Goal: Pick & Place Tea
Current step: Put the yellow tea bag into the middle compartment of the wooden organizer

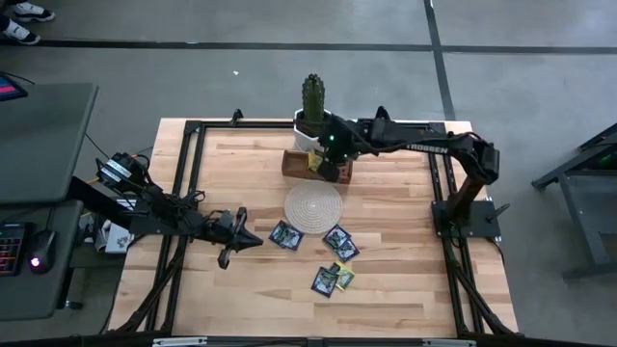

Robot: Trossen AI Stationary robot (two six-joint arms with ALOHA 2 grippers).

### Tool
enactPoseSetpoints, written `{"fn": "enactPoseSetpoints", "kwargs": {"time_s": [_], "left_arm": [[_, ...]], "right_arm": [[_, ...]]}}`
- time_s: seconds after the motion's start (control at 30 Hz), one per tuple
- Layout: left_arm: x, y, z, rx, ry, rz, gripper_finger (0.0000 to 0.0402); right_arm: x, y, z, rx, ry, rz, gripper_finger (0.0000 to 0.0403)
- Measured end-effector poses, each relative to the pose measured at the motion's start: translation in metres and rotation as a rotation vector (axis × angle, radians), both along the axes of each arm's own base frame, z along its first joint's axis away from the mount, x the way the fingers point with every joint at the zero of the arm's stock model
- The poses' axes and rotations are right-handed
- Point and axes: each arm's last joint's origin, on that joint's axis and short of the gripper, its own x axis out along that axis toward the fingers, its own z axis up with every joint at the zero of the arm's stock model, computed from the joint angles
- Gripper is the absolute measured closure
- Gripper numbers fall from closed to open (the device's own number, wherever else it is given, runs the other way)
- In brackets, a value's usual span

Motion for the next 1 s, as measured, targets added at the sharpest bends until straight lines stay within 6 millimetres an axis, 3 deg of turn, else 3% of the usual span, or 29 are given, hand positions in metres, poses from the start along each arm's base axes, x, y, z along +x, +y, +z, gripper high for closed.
{"fn": "enactPoseSetpoints", "kwargs": {"time_s": [0.3,0.7,1.0], "left_arm": [[0.000,0.003,0.001,-0.040,-0.001,0.097,0.0401],[0.001,0.004,0.001,-0.072,0.001,0.144,0.0401],[0.001,0.005,0.001,-0.074,0.003,0.174,0.0401]], "right_arm": [[0.018,-0.014,-0.022,-0.026,-0.002,0.086,0.0403],[0.018,-0.038,-0.044,0.025,0.056,0.074,0.0403],[0.015,-0.045,-0.045,0.035,0.055,0.057,0.0403]]}}
